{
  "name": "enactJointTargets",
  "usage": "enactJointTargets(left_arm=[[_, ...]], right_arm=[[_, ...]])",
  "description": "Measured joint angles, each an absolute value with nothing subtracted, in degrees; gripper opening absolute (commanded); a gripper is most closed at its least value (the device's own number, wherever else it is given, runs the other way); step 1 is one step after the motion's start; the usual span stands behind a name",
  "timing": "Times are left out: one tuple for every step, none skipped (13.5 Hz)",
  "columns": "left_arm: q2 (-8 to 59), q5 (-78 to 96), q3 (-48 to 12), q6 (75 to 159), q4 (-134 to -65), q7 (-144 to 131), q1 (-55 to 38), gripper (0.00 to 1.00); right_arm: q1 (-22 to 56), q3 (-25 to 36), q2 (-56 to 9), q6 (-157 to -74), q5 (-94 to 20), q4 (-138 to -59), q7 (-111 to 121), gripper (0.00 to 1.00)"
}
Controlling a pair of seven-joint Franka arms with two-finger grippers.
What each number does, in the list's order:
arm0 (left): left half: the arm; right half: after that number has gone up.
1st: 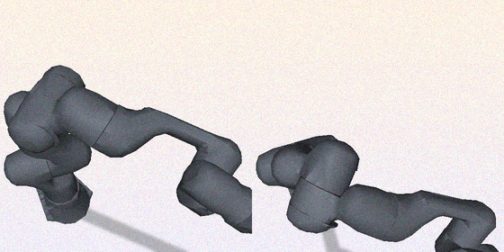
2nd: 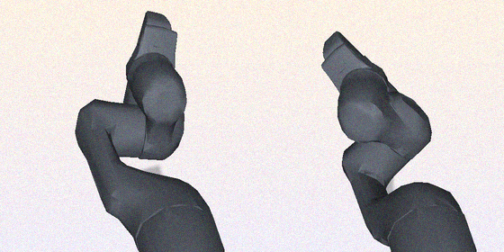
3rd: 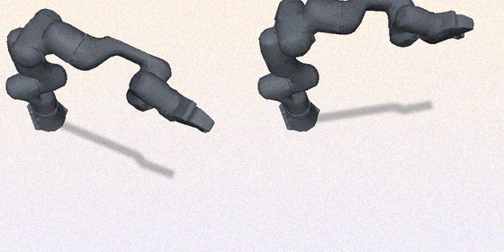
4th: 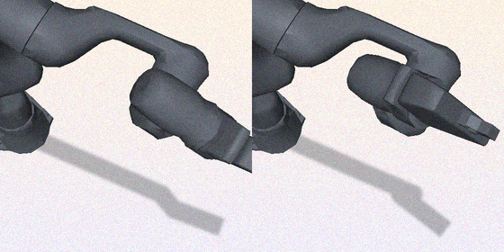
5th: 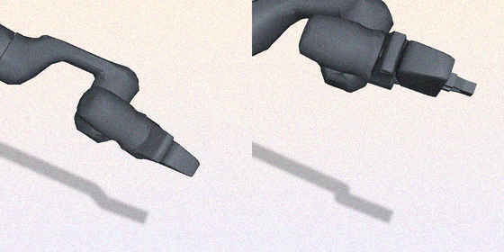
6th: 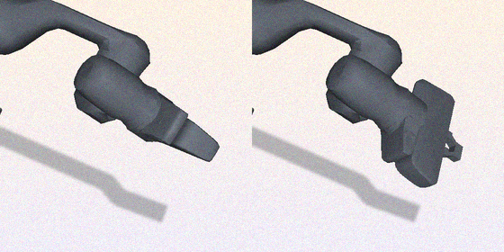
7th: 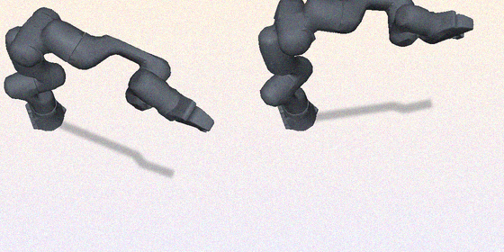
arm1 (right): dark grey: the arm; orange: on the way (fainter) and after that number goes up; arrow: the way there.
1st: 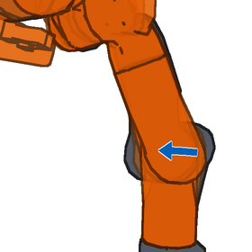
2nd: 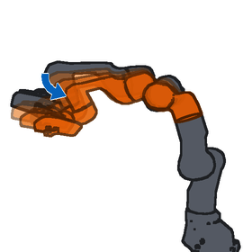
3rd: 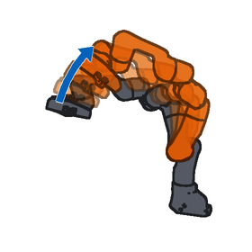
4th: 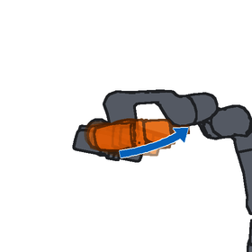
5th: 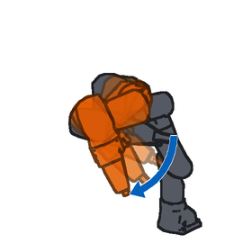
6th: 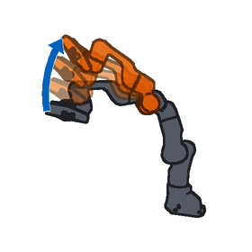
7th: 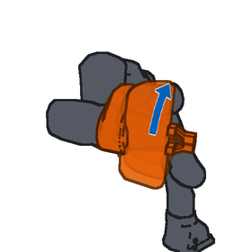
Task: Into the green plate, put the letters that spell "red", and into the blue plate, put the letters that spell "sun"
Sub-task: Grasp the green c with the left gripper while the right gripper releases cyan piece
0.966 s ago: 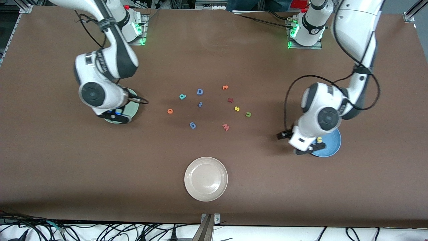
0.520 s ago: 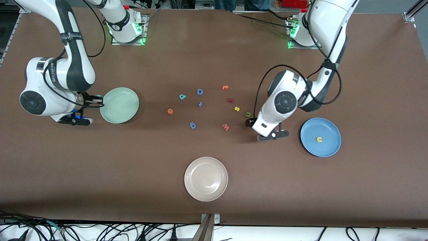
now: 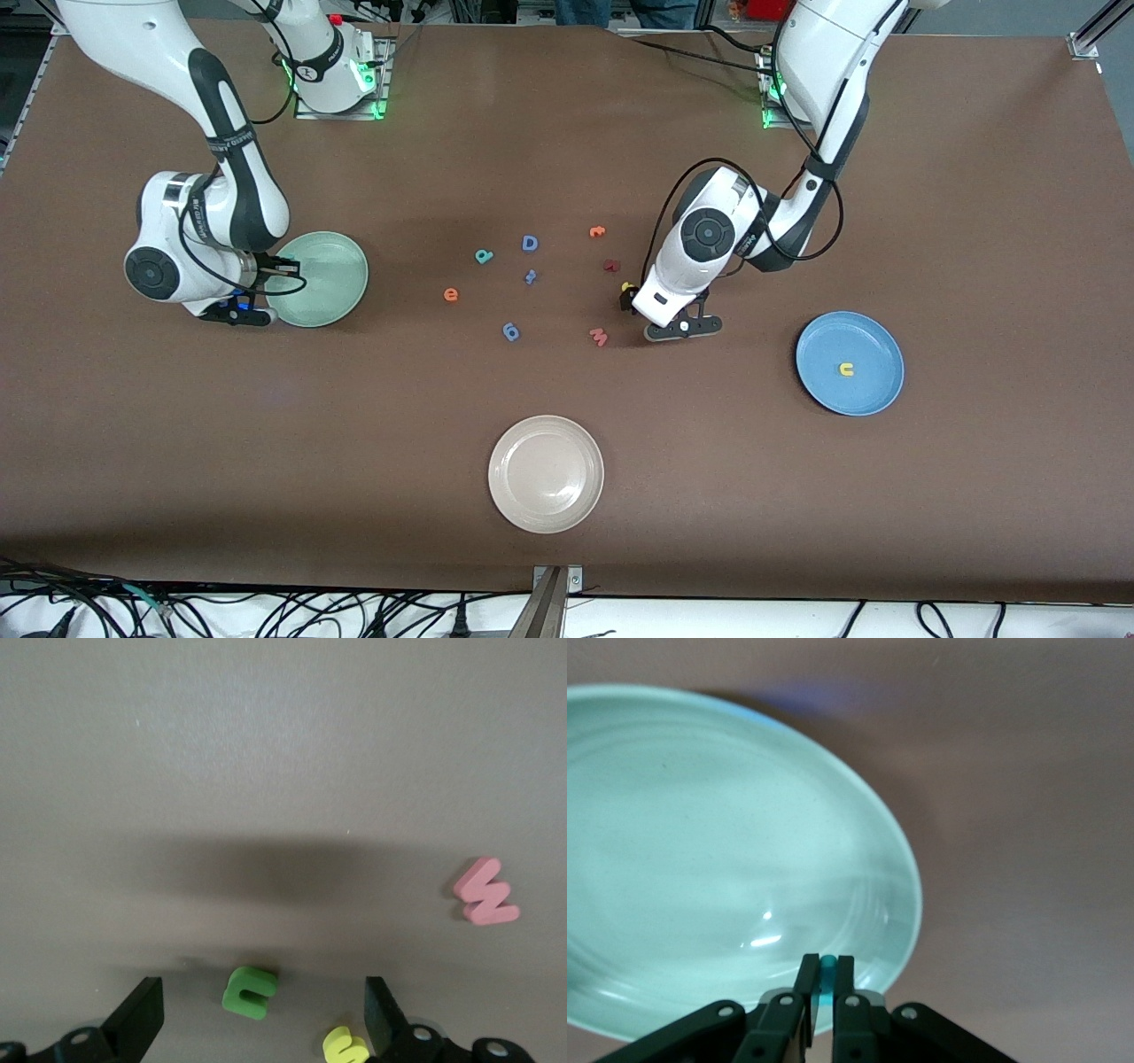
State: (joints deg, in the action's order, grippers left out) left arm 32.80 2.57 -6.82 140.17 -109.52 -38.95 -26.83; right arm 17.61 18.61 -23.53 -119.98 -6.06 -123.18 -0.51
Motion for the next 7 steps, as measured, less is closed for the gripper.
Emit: enactJointTargets(left_arm=[[32.8,1.33,-6.81,140.41,-110.11,-39.01,-26.85,1.0],[32.79,0.09,-6.8,140.63,-110.65,-39.09,-26.85,1.0],[32.8,-0.99,-6.79,140.8,-111.2,-39.15,-26.85,1.0],[32.8,-1.77,-6.78,141.1,-111.6,-39.19,-26.84,1.0],[32.79,-2.14,-6.78,141.36,-111.87,-39.19,-26.85,1.0],[32.8,-2.18,-6.78,141.8,-112.16,-39.19,-26.85,1.0],[32.79,-2.19,-6.78,142.67,-112.54,-39.19,-26.85,0.99]], right_arm=[[17.61,18.57,-24.1,-120.48,-6.53,-123.29,-0.16,0.0],[17.61,18.56,-24.51,-120.93,-6.61,-123.29,-0.08,0.0],[17.61,18.56,-24.81,-121.24,-6.62,-123.29,-0.07,0.0],[17.61,18.56,-25.01,-121.41,-6.62,-123.3,-0.06,0.0],[17.61,18.56,-25.15,-121.44,-6.62,-123.32,-0.06,0.0],[17.61,18.56,-25.25,-121.44,-6.62,-123.4,-0.05,0.09],[17.61,18.56,-25.29,-121.45,-6.62,-123.52,-0.05,0.33]])
